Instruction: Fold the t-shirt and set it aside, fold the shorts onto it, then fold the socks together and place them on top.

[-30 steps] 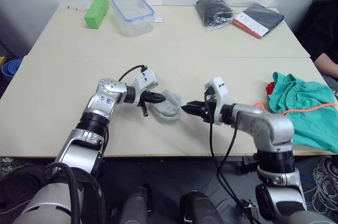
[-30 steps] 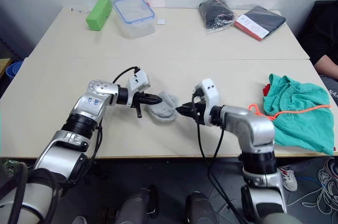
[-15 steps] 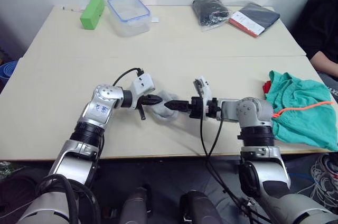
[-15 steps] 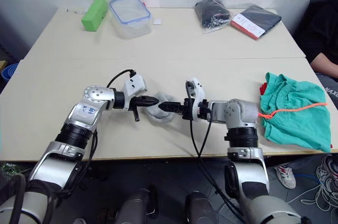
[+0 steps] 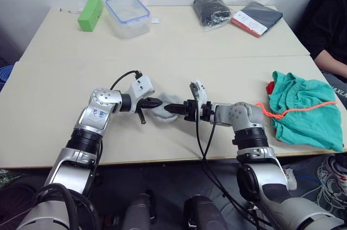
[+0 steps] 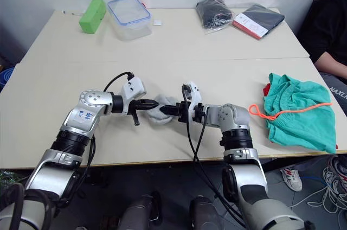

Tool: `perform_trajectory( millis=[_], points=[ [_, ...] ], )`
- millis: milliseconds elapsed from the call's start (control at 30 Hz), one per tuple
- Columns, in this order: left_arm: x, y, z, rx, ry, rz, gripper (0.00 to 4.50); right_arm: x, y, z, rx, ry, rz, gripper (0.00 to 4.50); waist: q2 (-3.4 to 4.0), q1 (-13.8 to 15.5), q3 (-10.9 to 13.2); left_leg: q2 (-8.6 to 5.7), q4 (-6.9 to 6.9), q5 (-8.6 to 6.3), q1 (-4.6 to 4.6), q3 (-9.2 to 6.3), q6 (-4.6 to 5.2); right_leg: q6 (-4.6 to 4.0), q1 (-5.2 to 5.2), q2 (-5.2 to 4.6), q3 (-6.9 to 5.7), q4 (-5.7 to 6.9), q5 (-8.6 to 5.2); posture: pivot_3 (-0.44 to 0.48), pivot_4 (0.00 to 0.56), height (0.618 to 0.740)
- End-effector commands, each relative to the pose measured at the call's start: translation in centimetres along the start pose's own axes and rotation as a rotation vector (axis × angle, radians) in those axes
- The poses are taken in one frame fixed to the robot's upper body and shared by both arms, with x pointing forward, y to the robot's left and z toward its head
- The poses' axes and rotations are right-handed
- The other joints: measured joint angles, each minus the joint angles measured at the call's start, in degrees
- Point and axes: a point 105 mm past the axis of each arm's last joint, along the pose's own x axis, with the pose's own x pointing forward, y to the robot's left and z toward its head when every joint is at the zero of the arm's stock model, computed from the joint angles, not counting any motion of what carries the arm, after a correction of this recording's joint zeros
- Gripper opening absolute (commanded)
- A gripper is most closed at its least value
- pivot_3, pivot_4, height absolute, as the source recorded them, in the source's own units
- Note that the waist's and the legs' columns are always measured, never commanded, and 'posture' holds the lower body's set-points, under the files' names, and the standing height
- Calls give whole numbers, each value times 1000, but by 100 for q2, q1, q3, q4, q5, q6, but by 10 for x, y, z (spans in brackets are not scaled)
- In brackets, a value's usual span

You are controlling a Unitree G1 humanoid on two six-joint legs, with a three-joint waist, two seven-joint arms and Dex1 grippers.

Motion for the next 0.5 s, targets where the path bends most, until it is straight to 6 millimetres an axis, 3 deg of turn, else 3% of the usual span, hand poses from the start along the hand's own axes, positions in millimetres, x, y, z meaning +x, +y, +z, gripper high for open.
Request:
perform_trajectory(
  millis=[33, 133, 233, 400, 500],
  points=[
    [-3, 2, 8, -41, -69, 14, 0, -6, -3, -5, 19, -9, -5, 159, 0, 22, 0, 0, 0, 0, -1, 0, 0, 0, 0, -1, 0, 0, 0, 0, 150, 740],
    [-11, 2, 35, -77, -224, -22, 632, -23, 6, 1, -27, -47, 17, 103, -1, 49, 0, -5, 1, -1, -13, -3, 2, 0, -8, -4, -1, -1, 0, 0, 150, 740],
    [-30, -3, 66, -87, -404, -92, 1518, -59, 19, 13, -81, -121, 36, 103, 0, 114, 3, -6, 1, -2, -38, -9, 4, 0, -20, -5, -5, -13, 0, 0, 150, 740],
    [-53, -38, 92, -107, -508, -361, 3131, -160, 34, 25, -236, -235, -75, 103, 10, 224, 9, -14, 3, -7, -45, -10, 12, 2, -10, -9, -7, -39, 1, 0, 150, 740],
    [-62, -52, 106, -129, -548, -485, 3999, -231, 36, 32, -288, -310, -202, 103, 16, 242, 13, -13, 1, -9, -35, -16, 15, 2, 8, -7, -12, -55, 1, 0, 150, 740]
  ],
)
